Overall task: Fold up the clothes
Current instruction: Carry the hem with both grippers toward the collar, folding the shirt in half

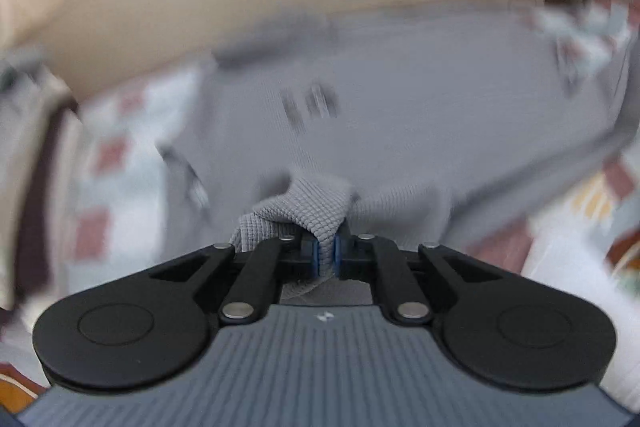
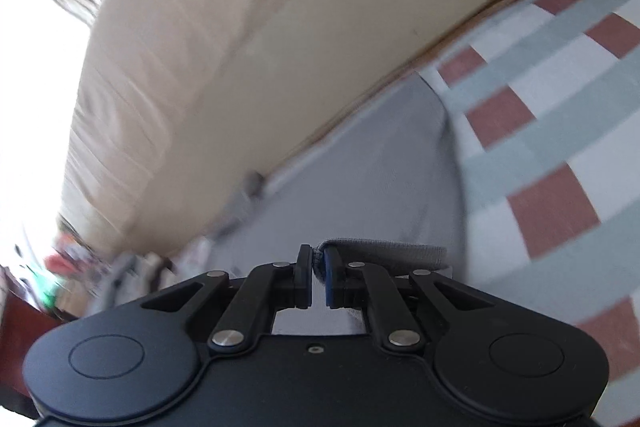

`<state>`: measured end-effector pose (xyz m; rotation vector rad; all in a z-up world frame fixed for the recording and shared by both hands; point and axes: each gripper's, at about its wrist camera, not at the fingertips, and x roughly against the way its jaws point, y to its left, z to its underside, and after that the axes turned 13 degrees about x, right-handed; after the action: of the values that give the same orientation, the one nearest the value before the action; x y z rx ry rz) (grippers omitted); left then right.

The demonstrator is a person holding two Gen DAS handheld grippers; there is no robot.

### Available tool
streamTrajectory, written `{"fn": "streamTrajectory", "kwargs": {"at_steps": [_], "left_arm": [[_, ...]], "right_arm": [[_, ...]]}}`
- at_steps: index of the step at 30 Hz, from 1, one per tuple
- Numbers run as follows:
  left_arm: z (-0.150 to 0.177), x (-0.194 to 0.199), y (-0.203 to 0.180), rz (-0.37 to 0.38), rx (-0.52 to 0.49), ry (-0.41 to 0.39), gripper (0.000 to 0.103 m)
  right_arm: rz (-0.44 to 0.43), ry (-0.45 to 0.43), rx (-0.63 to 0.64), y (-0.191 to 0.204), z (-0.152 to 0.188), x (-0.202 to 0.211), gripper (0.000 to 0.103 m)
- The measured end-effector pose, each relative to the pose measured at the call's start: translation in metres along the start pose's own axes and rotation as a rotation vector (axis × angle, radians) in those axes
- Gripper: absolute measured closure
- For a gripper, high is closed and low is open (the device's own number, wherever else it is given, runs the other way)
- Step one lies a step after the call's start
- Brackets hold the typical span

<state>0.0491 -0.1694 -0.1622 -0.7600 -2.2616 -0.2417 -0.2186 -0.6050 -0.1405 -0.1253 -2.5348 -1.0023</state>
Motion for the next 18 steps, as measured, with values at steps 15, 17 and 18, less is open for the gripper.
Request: {"fn": "streamTrajectory", "kwargs": {"at_steps": [15,17,18], "left_arm": [[-0.047,0.164,0.048,0.203,0.365,-0.299,0.097],[-0.038,0.162,0.05,0.212,0.381,-0.265,0.097],[-0.034,0.16,0.052,0.207,0.391,-0.242,0.097]], "right_arm": [[-0.357,-0.335,-0.164,0.002,-0.002,0.109,0.095],[-0.345,-0.344,-0.145,-0.001,0.018,0.12,0.095],[-0.336,-0.343,-0.148,-0.004,0.03,0.125,0.095]]}}
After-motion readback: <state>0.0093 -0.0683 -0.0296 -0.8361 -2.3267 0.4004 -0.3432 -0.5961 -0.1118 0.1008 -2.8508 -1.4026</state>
